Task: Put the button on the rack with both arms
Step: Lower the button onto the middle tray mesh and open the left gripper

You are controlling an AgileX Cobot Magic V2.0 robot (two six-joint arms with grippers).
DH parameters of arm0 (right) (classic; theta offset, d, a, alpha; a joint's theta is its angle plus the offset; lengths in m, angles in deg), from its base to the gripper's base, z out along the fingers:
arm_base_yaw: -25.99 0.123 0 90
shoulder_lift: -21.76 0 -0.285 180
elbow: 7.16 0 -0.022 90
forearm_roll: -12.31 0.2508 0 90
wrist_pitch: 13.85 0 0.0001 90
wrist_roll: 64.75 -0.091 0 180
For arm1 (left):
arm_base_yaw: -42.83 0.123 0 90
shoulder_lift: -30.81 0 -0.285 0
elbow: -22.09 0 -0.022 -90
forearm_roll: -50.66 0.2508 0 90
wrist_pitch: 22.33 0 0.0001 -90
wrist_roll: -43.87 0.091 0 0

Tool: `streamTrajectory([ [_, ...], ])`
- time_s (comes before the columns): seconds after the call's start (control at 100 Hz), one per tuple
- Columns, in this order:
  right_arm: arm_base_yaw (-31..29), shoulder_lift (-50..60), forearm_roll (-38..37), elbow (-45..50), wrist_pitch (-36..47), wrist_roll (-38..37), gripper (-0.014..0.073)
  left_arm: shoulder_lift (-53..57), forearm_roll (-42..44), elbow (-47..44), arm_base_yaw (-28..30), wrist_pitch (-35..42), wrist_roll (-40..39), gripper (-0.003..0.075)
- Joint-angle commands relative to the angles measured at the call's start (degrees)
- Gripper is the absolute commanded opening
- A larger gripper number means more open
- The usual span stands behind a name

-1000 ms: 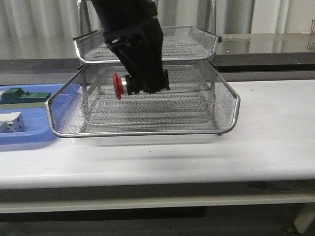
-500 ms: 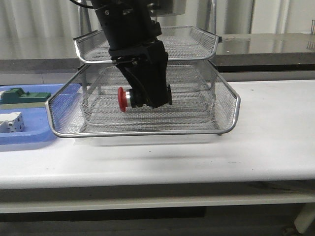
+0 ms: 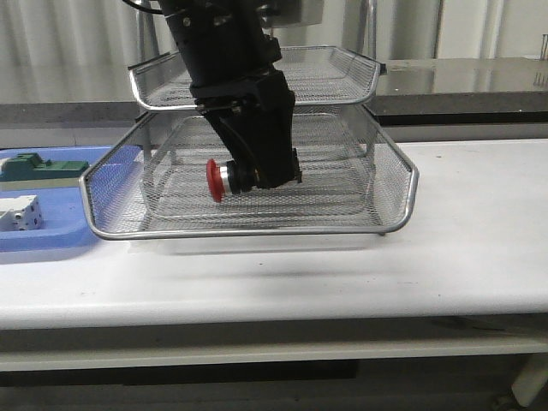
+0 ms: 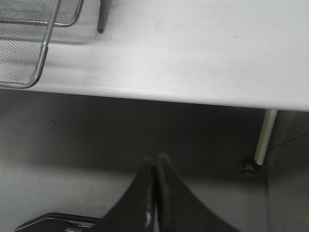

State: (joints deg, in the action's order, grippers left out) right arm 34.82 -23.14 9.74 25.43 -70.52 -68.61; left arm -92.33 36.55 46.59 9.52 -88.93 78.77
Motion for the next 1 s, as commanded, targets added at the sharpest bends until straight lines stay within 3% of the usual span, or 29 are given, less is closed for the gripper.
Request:
streamTrajectory([
  [0.0,0.04,0.14,-0.82,-2.07,3.33,0.1,-0.0067,3.56,-1.48,1.49,-0.36,1.59,-0.01,0.0433],
  [0.07,0.04,0.14,-0.82,-2.07,3.33,0.1,-0.0067,3.56,-1.48,1.49,-0.36,1.59,-0.01,0.0451],
  [0.29,0.04,0.14,-0.82,-2.07,3.33,0.1,-0.0067,3.56,-1.36,1.49,-0.36,1.59,-0.01,0.0615],
  [0.65,0.04,0.14,-0.82,-2.07,3.33,0.1,-0.0067,3.74,-1.36,1.49,-0.25,1.28,-0.53,0.0618],
  [0.99,0.04,0.14,-0.82,-2.07,3.33,0.1,-0.0067,7.35,-1.36,1.49,-0.04,-3.89,-0.53,0.0618],
])
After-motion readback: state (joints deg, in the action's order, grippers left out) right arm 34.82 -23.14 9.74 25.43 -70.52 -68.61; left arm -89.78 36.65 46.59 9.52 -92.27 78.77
